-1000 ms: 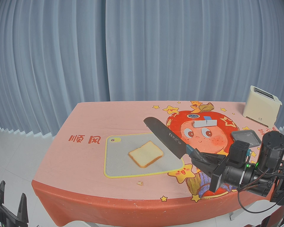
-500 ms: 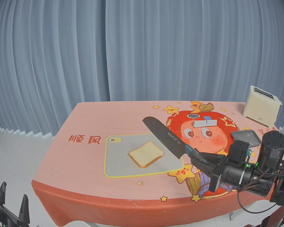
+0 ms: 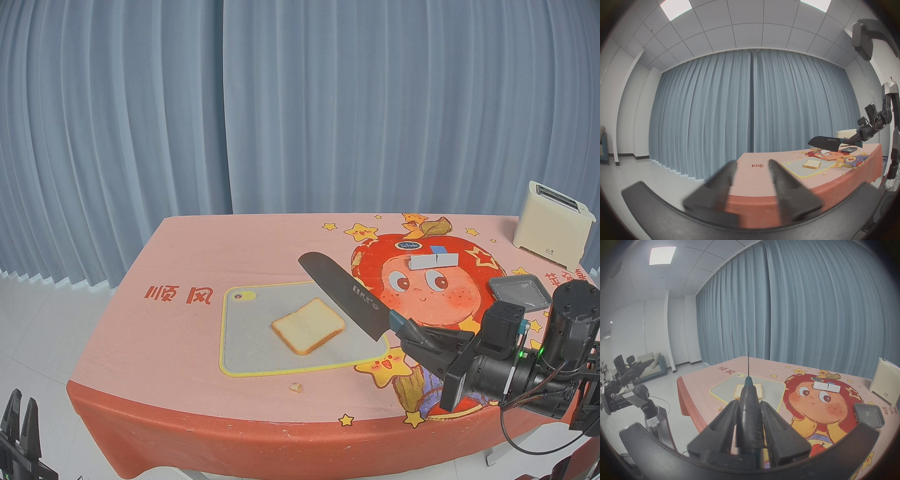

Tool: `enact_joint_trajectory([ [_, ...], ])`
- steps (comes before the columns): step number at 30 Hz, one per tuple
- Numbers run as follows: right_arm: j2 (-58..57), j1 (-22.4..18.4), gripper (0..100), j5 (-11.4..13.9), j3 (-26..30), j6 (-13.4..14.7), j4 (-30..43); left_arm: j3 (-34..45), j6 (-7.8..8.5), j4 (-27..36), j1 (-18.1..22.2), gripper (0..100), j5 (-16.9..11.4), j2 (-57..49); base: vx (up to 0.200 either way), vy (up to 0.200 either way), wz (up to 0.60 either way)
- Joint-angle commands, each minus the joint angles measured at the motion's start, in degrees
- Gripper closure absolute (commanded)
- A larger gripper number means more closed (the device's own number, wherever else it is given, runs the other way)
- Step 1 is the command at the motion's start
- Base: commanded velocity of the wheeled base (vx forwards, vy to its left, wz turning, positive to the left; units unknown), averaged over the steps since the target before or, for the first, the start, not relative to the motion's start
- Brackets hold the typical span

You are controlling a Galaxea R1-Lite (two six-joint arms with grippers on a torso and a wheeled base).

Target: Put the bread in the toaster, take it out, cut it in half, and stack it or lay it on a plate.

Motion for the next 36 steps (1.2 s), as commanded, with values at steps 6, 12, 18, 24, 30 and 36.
enact_joint_trajectory([
  [6,-0.1,0.1,100,0.0,0.0,-0.1,0.1,1.0,0.17,-0.2,0.0,100,0.1,-0.8,0.000,0.000,0.00],
  [12,-1.6,-0.2,100,0.1,-1.5,-0.3,0.2,1.0,1.05,-1.4,0.0,100,0.0,-0.8,0.000,0.000,0.00],
  [18,0.6,-2.0,100,0.3,-4.9,-0.3,0.9,1.0,1.31,-1.4,0.0,100,0.0,-0.8,0.000,0.000,0.00],
  [24,2.3,-2.1,100,0.9,-9.0,-1.0,4.5,1.0,1.93,-2.1,0.0,100,0.0,-0.8,0.000,0.000,0.00],
  [30,2.2,-1.8,100,1.4,-8.8,-0.8,5.4,1.0,1.75,-1.8,0.0,100,-0.2,-0.8,0.000,0.000,0.00],
  [36,4.1,-1.5,100,1.1,-7.3,-0.5,5.0,-1.9,2.72,-2.0,-0.3,100,-3.4,-0.2,0.000,0.000,0.00],
])
